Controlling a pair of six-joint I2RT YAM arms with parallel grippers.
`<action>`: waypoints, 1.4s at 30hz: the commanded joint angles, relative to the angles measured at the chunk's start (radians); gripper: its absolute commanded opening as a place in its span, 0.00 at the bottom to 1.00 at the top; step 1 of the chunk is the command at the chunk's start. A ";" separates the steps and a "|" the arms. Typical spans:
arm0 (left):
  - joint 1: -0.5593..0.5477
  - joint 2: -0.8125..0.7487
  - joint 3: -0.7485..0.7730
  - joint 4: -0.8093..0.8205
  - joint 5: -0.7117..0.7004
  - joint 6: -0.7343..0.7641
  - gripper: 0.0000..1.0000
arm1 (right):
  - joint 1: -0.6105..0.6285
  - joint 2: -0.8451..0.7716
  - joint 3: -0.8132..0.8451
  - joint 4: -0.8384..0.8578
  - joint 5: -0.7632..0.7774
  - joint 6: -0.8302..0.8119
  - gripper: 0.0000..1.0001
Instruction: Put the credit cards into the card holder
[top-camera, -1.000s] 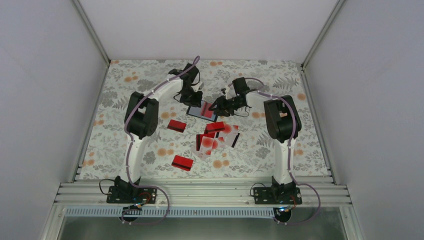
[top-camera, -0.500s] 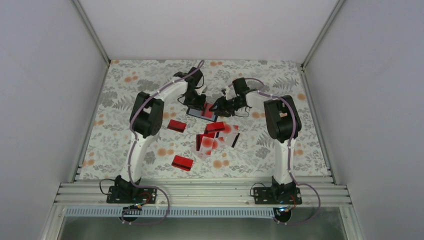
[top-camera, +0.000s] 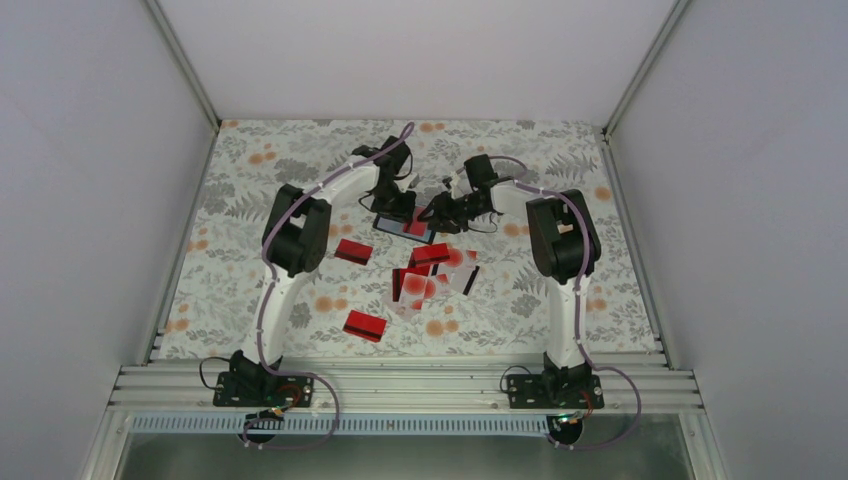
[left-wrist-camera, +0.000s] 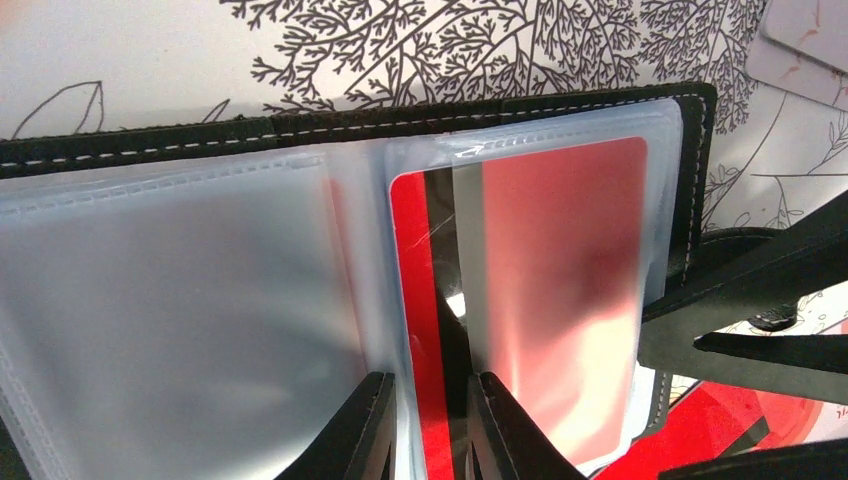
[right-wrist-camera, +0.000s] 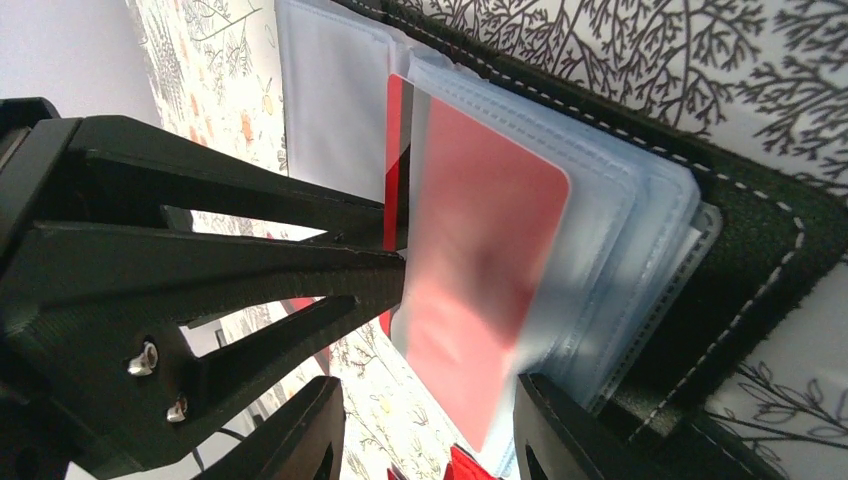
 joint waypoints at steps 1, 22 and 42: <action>-0.022 0.061 -0.012 -0.011 0.011 0.013 0.20 | 0.007 0.039 0.022 0.008 -0.039 0.041 0.44; 0.033 -0.023 -0.040 0.059 0.188 -0.084 0.20 | 0.018 0.046 0.083 0.062 -0.164 0.055 0.45; 0.119 -0.119 -0.137 0.112 0.270 -0.143 0.20 | 0.070 0.146 0.268 0.040 -0.224 0.058 0.47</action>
